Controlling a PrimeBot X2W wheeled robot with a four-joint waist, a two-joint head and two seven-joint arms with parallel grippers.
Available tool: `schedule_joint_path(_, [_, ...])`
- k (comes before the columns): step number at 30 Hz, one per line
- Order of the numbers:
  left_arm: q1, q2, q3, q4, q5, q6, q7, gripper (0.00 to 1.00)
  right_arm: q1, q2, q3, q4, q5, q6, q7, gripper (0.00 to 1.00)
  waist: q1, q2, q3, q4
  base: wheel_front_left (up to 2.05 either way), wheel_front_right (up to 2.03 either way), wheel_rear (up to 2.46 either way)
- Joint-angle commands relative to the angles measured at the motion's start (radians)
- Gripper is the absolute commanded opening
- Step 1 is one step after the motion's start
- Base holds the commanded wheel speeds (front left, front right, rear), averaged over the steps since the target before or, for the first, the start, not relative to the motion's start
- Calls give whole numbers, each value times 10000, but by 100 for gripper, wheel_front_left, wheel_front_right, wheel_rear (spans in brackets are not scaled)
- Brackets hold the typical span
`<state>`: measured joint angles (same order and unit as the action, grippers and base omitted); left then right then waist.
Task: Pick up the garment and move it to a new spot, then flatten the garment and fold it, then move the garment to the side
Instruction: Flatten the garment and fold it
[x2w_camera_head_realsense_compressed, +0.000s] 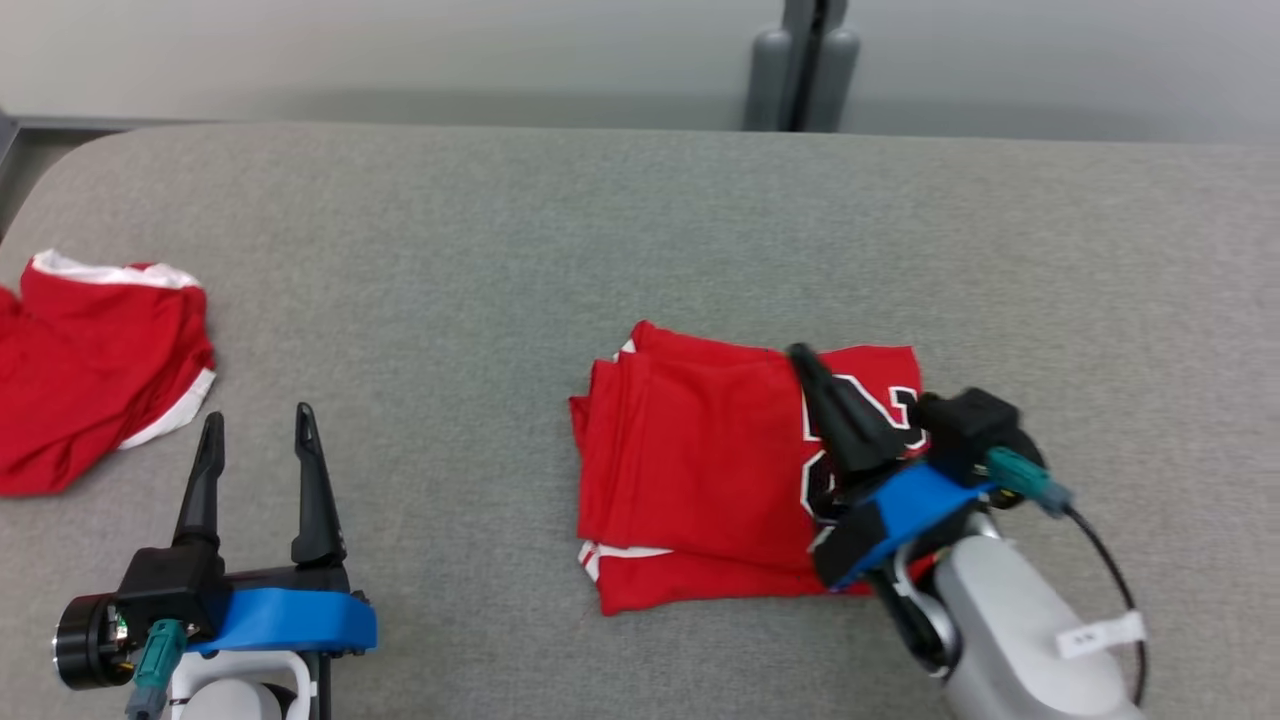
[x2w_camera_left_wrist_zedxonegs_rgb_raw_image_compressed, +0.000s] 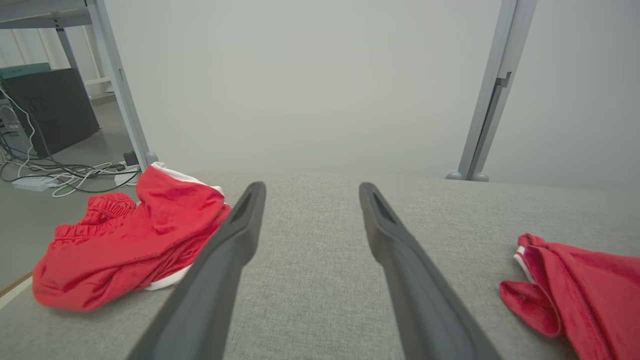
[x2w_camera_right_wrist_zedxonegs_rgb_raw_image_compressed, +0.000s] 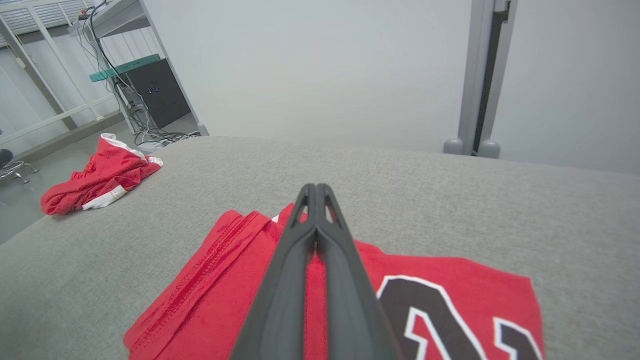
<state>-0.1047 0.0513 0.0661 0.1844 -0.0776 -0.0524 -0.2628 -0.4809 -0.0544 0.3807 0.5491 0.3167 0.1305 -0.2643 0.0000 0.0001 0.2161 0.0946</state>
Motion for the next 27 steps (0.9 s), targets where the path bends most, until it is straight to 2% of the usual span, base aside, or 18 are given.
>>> schedule_joint_path(1, [66, 6, 84, 6, 97, -12, -23, 100, 339, -76, -379, -245, -235, 3, 1, 0, 0, -1, -231, -256, 0, 0, 0])
schedule_joint_path(10, [436, 53, 413, 120, 182, -45, -23, 100, 1934, -191, -2721, -1712, -1215, 5, 1, 0, 0, -1, -690, -959, 0, 0, 0])
schedule_joint_path(11, [483, 49, 430, 103, 174, -33, -25, 100, 2102, -177, -2920, -1852, -1279, 3, 1, 35, 0, -1, -737, -1014, 0, 0, 0])
schedule_joint_path(12, [546, 48, 449, 102, 170, -27, -25, 100, 2268, -160, -3096, -1990, -1324, 3, 1, 47, 0, -1, -786, -1053, 0, 0, 0])
schedule_joint_path(13, [614, 48, 476, 114, 166, -37, -23, 100, 2438, -139, -3235, -2112, -1385, 5, 1, 95, 0, -1, -833, -1091, 0, 0, 0])
schedule_joint_path(14, [670, 44, 504, 139, 165, -52, -25, 100, 2601, -114, -3323, -2191, -1427, 3, 2, 100, 0, -1, -885, -1135, 0, 0, 0])
schedule_joint_path(27, [1436, 168, 509, 183, 351, -35, -23, 100, 4178, 31, -3997, -2846, -1835, 3, 1, 100, 0, -1, -1656, -985, 0, 0, 0])
